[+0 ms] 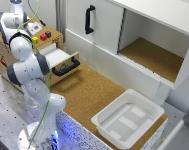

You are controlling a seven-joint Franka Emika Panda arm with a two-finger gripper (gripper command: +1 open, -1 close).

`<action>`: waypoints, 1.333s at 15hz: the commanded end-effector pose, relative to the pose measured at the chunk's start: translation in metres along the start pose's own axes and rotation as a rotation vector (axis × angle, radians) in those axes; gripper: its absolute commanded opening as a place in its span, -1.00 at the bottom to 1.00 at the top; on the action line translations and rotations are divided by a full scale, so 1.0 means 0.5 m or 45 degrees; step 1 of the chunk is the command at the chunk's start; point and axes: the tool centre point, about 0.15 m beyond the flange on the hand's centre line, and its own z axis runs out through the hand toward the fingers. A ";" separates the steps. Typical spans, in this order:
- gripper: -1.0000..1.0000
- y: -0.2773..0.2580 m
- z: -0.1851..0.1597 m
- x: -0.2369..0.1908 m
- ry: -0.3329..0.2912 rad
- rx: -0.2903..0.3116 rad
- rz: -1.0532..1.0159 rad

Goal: Turn off the green light lamp

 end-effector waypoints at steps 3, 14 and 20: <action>1.00 0.023 -0.028 0.009 -0.080 -0.073 -0.014; 1.00 0.019 -0.009 -0.023 -0.126 -0.052 -0.050; 1.00 -0.011 0.013 -0.195 -0.195 0.033 0.216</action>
